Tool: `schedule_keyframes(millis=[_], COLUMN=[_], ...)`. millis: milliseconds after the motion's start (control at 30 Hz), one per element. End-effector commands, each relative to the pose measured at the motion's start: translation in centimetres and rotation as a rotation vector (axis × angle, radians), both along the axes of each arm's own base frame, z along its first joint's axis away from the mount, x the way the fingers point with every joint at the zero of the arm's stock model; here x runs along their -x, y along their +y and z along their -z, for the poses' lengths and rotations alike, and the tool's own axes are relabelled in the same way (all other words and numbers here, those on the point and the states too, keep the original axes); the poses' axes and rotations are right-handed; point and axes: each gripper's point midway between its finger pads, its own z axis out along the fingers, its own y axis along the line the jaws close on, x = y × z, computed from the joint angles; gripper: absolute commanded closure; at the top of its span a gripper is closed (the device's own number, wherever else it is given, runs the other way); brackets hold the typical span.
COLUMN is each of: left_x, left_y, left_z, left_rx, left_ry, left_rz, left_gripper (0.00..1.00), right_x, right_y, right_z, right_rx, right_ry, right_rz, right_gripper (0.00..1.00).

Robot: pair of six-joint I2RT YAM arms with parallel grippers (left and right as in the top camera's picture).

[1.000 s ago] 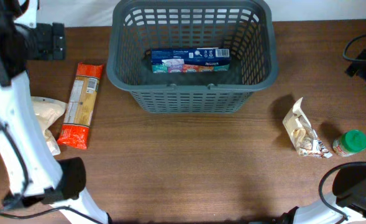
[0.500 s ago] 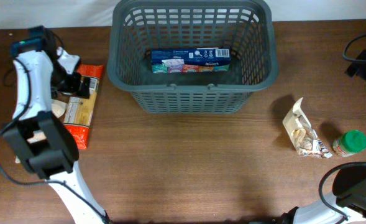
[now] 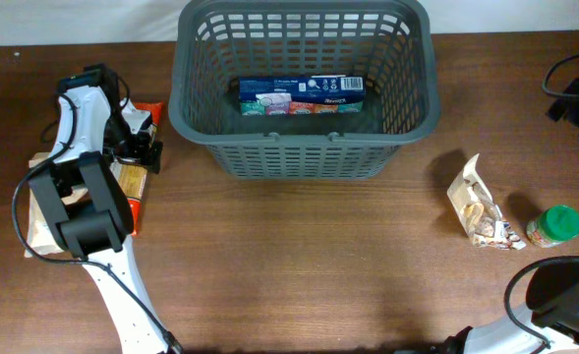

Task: Pack container
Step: 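Grasp the orange pasta box with the left gripper and lift, then lower the pasta box into the basket and open the left gripper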

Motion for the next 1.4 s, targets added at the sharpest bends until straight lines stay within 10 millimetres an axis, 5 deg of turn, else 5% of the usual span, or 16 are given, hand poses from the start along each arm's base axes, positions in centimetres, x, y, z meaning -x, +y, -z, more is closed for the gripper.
schedule_keyframes(millis=[0,33,100,167,367,533,700,867,967,1133,1267,1367], left_x=[0.8,0.8,1.0,1.2,-0.6,-2.6,-3.7,-2.7,-1.4,1.4,3.1,2.9], left_y=[0.4,0.4,0.5,0.5,0.9,1.3,1.3,-0.4,-3.7,-12.6,-21.2,-26.9], left_z=[1.7,1.7,1.6,1.2,-3.6,-11.9,-23.5,-36.6,-43.8,-50.7,-51.3,-48.2], left_rx=[-0.015,-0.018,-0.024,-0.025,-0.044,-0.074,-0.128,-0.187,-0.206,-0.162,-0.156,-0.126], left_ry=[0.047,0.049,0.059,0.068,-0.001,-0.156,-0.462,-0.86,-1.082,-1.306,-1.345,-1.263], left_rz=[-0.046,-0.049,-0.047,-0.047,-0.089,-0.089,-0.108,-0.075,0.106,0.523,0.945,1.203], left_gripper=[0.09,0.11,0.4,0.96,0.98,0.98,0.98,0.98,0.98,0.98,0.98,0.98], right_x=[0.2,0.2,0.2,0.2,0.2,0.2,0.2,0.2,0.2,0.2,0.2,0.2], right_y=[-0.6,-0.6,-0.6,-0.6,-0.6,-0.6,-0.6,-0.6,-0.6,-0.6,-0.6,-0.6], right_z=[-0.2,-0.2,-0.2,-0.2,-0.2,-0.2,-0.2,-0.2,-0.2,-0.2,-0.2,-0.2], right_rx=[0.019,0.019,0.019,0.019,0.019,0.019,0.019,0.019,0.019,0.019,0.019,0.019], right_ry=[0.0,0.0,0.0,0.0,0.0,0.0,0.0,0.0,0.0,0.0,0.0,0.0], right_rz=[0.008,0.008,0.008,0.008,0.008,0.008,0.008,0.008,0.008,0.008,0.008,0.008], right_gripper=[0.01,0.01,0.01,0.01,0.01,0.01,0.01,0.01,0.01,0.01,0.01,0.01])
